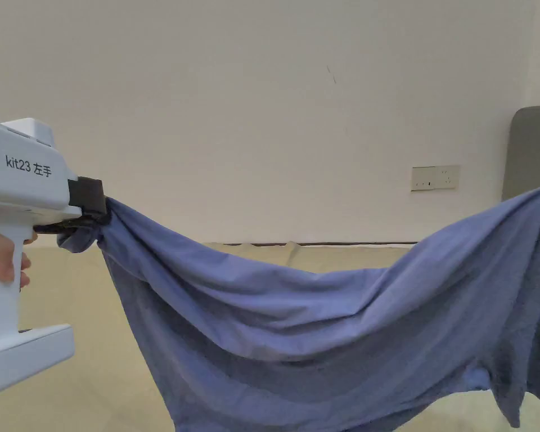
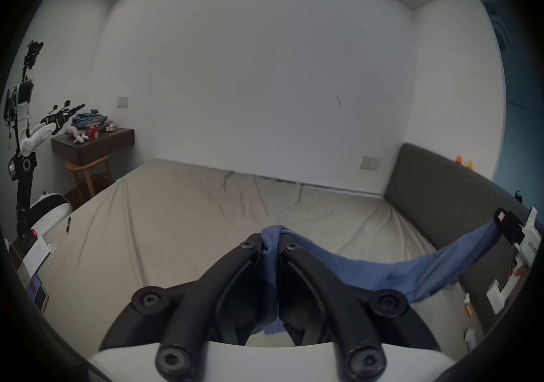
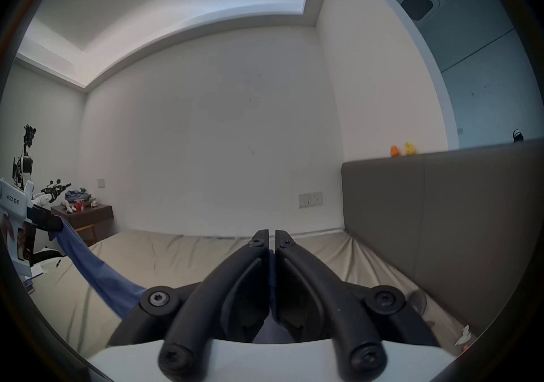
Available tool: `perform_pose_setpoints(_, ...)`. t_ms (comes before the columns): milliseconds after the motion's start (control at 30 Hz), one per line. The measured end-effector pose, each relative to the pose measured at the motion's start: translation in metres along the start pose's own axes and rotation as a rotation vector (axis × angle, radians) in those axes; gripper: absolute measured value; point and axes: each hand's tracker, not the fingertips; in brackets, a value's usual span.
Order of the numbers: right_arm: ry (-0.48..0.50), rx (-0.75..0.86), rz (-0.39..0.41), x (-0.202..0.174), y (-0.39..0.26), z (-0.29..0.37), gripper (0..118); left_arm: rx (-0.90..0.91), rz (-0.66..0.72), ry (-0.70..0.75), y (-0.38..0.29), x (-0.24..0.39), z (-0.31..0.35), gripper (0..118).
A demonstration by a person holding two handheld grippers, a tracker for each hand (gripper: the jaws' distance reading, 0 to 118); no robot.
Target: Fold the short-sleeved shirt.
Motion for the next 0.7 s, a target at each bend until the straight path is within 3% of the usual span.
perform_pose_setpoints(67,0.000,-0.084,-0.037,0.000,-0.019,0.008,1,-0.059,0.002,0.007,-0.022,0.000,-0.004,7)
perform_pose_setpoints(167,0.006,-0.163,0.005,-0.004,-0.048,0.037,1,-0.155,0.010,-0.049,-0.069,-0.008,0.003,7)
perform_pose_setpoints(267,0.009,-0.199,-0.022,-0.005,-0.071,0.080,1,-0.218,0.066,-0.097,-0.110,-0.017,0.025,7)
perform_pose_setpoints(300,0.004,-0.272,-0.097,0.000,-0.079,0.096,1,-0.223,0.038,-0.106,-0.125,-0.017,0.037,7)
perform_pose_setpoints(333,-0.004,-0.247,-0.105,0.001,-0.088,0.116,1,-0.241,0.021,-0.110,-0.140,-0.018,0.051,7)
perform_pose_setpoints(367,-0.019,-0.328,-0.148,0.001,-0.095,0.128,1,-0.253,0.037,-0.098,-0.150,-0.019,0.059,7)
perform_pose_setpoints(467,-0.048,-0.374,-0.107,-0.003,-0.114,0.180,1,-0.287,0.060,-0.139,-0.186,-0.022,0.101,7)
perform_pose_setpoints(633,-0.111,-0.566,-0.137,-0.013,-0.151,0.262,1,-0.333,0.087,-0.097,-0.242,-0.017,0.164,7)
perform_pose_setpoints(700,-0.108,-0.645,-0.096,-0.019,-0.164,0.289,1,-0.392,0.081,-0.082,-0.264,-0.019,0.184,7)
